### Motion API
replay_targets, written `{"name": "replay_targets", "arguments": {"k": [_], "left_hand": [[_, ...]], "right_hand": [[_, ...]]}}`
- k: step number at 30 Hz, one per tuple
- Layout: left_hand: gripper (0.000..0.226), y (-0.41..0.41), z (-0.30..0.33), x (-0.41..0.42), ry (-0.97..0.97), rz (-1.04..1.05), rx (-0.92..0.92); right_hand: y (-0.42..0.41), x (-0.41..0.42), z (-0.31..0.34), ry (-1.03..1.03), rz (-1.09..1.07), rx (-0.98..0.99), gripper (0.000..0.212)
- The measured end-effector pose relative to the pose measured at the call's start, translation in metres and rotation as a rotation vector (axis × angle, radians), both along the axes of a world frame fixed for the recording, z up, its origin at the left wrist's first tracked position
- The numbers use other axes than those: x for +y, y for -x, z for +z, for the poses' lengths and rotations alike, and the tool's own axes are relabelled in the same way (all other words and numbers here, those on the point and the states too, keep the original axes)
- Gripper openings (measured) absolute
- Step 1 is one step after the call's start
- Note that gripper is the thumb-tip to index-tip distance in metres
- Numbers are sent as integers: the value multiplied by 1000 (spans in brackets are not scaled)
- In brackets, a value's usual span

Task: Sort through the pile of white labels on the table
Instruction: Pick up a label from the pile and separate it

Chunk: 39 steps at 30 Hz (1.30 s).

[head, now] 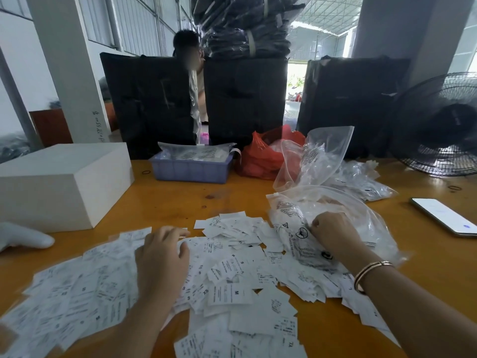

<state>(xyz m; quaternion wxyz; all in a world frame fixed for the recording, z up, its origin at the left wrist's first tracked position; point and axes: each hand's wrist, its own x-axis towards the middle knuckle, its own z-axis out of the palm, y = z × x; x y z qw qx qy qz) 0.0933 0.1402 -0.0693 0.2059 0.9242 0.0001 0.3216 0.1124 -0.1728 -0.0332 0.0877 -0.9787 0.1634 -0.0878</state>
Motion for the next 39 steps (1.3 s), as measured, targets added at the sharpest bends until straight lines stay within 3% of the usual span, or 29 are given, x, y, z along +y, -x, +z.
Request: {"name": "replay_targets", "arguments": {"k": [6, 9, 13, 20, 23, 27, 30, 32, 35, 39], "left_hand": [[19, 8, 2, -12, -19, -353, -151], [20, 11, 2, -17, -10, -452, -148], [18, 14, 1, -22, 61, -499, -95], [16, 16, 2, -23, 141, -495, -36], [16, 16, 3, -24, 168, -474, -28], [15, 16, 5, -28, 278, -455, -6], [14, 17, 6, -28, 387, -482, 60], [27, 18, 7, -27, 474, -531, 107], [47, 19, 8, -25, 503, -615, 210], [30, 19, 7, -26, 393, -656, 287]], "right_hand": [[0, 2, -2, -27, -26, -117, 17], [-2, -2, -6, -168, -44, -207, 18], [-2, -6, -6, -453, -42, -322, 23], [4, -8, -1, -167, -46, -314, 44], [11, 1, 9, -159, 31, -517, 26], [30, 42, 23, -402, 283, -806, 11], [43, 80, 19, -706, 460, -581, 9], [46, 101, 9, -830, 519, -362, 12], [48, 118, -5, -836, 582, -223, 16], [47, 123, -15, -854, 610, -175, 16]]}}
